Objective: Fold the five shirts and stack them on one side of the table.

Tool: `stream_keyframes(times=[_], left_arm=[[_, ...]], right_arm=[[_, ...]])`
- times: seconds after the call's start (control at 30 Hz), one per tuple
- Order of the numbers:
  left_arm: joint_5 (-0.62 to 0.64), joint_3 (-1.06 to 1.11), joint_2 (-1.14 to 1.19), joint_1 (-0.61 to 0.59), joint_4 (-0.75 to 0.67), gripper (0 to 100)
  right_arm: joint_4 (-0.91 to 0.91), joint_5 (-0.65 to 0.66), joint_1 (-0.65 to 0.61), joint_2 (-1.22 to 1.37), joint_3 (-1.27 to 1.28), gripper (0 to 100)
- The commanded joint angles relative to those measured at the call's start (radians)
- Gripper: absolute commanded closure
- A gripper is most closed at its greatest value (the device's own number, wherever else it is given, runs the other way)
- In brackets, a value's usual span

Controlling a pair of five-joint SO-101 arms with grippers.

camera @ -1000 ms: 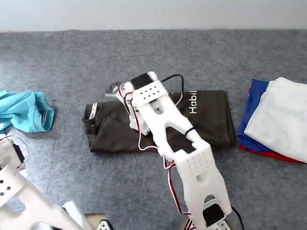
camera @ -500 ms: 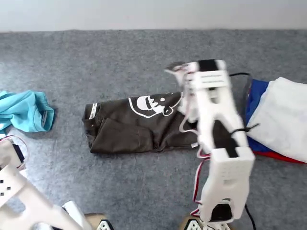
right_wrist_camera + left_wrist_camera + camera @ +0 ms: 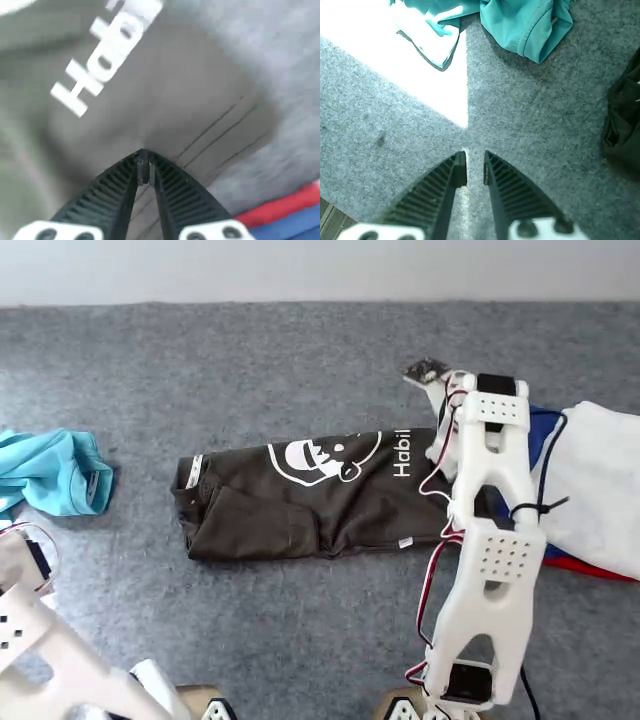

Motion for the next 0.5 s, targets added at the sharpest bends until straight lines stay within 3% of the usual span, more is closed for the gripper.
stream_keyframes(times=[0.0,0.47], left_arm=[[-0.003,-0.005,-0.006,0.0,-0.011,93],[-0.003,-0.004,-0.006,0.0,-0.012,93]], right_arm=[[-0.012,0.035,0.022,0.041,-0.193,98.7],[-0.059,0.097,0.044,0.369,-0.72,98.9]])
